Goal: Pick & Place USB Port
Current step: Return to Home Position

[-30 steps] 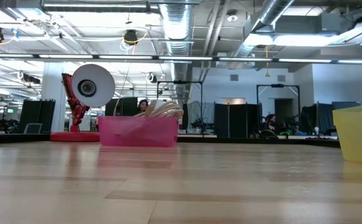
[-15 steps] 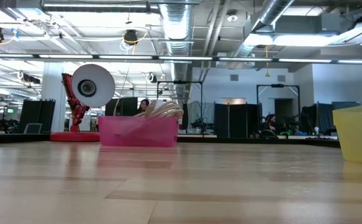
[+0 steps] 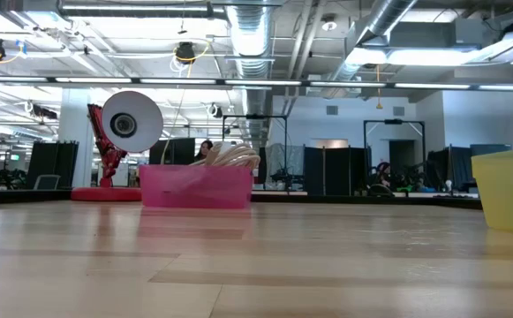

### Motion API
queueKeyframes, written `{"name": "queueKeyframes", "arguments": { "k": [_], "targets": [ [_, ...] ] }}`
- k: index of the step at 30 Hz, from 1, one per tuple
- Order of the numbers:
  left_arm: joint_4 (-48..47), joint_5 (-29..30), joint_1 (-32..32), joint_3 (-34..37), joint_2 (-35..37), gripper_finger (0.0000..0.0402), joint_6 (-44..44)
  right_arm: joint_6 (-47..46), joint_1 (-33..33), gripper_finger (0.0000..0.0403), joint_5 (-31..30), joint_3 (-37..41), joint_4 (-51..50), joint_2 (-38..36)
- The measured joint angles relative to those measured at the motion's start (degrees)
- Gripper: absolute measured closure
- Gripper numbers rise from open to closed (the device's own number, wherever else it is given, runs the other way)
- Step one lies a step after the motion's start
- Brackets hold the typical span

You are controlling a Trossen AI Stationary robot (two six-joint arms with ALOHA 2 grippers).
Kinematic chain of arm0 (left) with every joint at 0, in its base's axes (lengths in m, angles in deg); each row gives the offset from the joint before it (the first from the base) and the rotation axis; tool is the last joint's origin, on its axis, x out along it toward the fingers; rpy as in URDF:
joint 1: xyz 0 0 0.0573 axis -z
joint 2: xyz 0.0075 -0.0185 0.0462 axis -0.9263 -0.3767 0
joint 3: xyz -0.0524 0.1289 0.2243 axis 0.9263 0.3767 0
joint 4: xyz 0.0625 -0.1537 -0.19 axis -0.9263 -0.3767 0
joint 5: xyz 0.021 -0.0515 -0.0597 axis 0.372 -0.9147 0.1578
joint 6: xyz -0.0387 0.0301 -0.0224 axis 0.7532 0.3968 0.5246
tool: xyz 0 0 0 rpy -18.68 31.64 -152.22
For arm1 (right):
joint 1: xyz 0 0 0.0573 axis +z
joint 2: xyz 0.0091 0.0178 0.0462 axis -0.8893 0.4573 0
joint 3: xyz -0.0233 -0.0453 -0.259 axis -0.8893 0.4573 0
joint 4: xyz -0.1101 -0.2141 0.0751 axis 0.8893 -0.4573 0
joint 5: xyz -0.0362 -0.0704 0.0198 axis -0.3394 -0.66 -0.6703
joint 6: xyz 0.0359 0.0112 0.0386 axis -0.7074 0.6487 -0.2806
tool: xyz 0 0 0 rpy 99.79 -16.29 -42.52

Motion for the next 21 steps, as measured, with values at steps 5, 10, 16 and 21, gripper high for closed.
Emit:
{"name": "queueKeyframes", "arguments": {
  "k": [5, 10, 16, 21],
  "targets": [
    [-0.8, 0.0, 0.0, 0.0, 1.4, 0.0398, 0.0, 0.0, 0.0, 0.0403, 0.0, 0.0, -1.4, -3.8],
    [-2.9, 1.5, 0.0, 0.0, 2.7, 0.0398, 0.0, -0.6, 0.0, 0.0403, 0.0, -0.3, -2.7, -6.6],
    [-4.0, 2.8, 0.0, 0.0, 3.0, 0.0398, -0.3, -0.6, 0.1, 0.0403, -0.1, -1.4, -4.9, -6.5],
    [-6.2, 2.8, 0.0, -0.1, 3.1, 0.0398, -0.5, -0.6, 0.2, 0.0403, -0.4, -1.9, -6.5, -6.6]
  ]
}}
